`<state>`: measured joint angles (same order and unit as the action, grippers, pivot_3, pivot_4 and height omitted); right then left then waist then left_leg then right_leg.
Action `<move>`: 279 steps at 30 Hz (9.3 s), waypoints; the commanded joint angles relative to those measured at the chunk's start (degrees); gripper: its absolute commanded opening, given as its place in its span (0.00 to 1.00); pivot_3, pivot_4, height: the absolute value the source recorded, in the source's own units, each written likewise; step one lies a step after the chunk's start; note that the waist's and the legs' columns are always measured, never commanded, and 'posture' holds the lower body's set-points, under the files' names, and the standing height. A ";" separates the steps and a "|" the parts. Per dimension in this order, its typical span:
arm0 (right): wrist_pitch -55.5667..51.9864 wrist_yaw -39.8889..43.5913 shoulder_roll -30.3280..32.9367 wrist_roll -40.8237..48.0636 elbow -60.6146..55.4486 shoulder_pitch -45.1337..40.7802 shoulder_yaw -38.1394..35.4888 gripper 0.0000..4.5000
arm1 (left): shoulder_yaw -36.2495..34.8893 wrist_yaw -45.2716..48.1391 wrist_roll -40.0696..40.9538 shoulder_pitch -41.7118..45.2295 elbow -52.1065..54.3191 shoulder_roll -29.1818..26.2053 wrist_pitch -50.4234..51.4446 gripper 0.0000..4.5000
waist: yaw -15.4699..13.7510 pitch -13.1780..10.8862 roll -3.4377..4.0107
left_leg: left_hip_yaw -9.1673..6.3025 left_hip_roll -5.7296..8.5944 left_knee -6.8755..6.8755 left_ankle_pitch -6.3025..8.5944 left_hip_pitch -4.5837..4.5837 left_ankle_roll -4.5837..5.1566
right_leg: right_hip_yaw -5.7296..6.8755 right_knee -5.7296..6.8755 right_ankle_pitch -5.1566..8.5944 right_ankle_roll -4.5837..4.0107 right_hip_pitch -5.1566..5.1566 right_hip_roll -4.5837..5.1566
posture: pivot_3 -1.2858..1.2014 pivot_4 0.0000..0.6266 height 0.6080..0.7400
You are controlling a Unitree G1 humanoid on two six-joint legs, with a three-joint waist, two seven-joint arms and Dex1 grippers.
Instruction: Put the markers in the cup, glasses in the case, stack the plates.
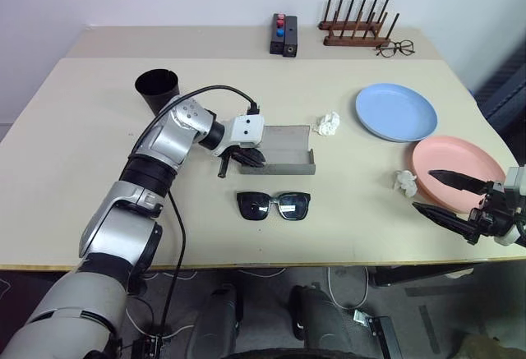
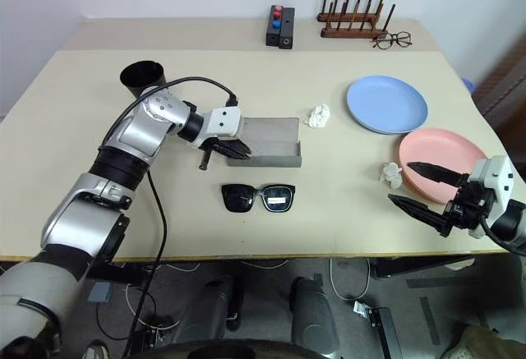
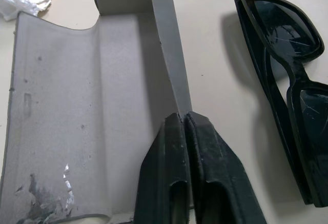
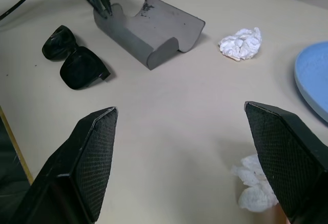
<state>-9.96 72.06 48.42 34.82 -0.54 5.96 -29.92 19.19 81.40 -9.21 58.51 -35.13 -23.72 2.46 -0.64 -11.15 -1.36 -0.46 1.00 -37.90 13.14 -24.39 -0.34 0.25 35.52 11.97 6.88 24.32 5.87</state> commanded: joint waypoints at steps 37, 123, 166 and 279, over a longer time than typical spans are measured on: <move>-0.48 -5.91 -5.56 2.32 -10.17 3.85 0.23 0.90 | 8.78 10.73 9.97 2.12 1.61 1.88 4.41 0.61 | -0.12 0.05 0.08 | 0.02 -0.04 -0.15 0.08 -0.02 0.14 | -0.01 -0.05 0.12 -0.21 -0.10 0.01 | 0.52 0.24 1.00; 9.97 4.58 -0.14 -5.04 1.20 -2.33 8.52 0.90 | 1.01 -0.95 7.30 20.71 -30.64 8.44 -3.08 0.01 | -0.20 0.06 0.21 | 0.03 0.02 -0.24 0.19 -0.01 0.32 | -0.01 -0.27 0.05 -0.02 -0.26 0.01 | 0.52 0.24 1.00; 8.93 1.93 -0.90 -3.89 0.59 -4.62 9.17 0.90 | -8.69 -24.69 2.16 22.29 -31.22 10.26 -2.81 0.01 | -0.14 0.05 0.21 | 0.02 0.03 -0.24 0.19 -0.02 0.31 | -0.01 -0.26 -0.01 0.09 -0.26 0.01 | 0.52 0.24 1.00; 20.65 -19.66 -8.53 -34.04 67.62 -61.21 28.08 0.24 | -5.76 -26.72 22.62 -14.75 34.27 6.24 27.86 1.00 | 1.51 0.08 0.62 | -0.03 0.14 -0.08 0.19 0.33 0.31 | -0.07 -0.44 -0.01 0.07 -0.65 0.04 | 0.52 0.24 1.00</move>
<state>10.31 52.07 39.56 0.96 66.29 -52.96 -1.37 14.73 55.19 12.27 43.52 -3.92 -17.31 29.78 0.88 -11.06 -0.74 -0.48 1.14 -37.96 13.33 -24.05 -0.03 0.19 35.09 11.96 6.96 23.67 5.91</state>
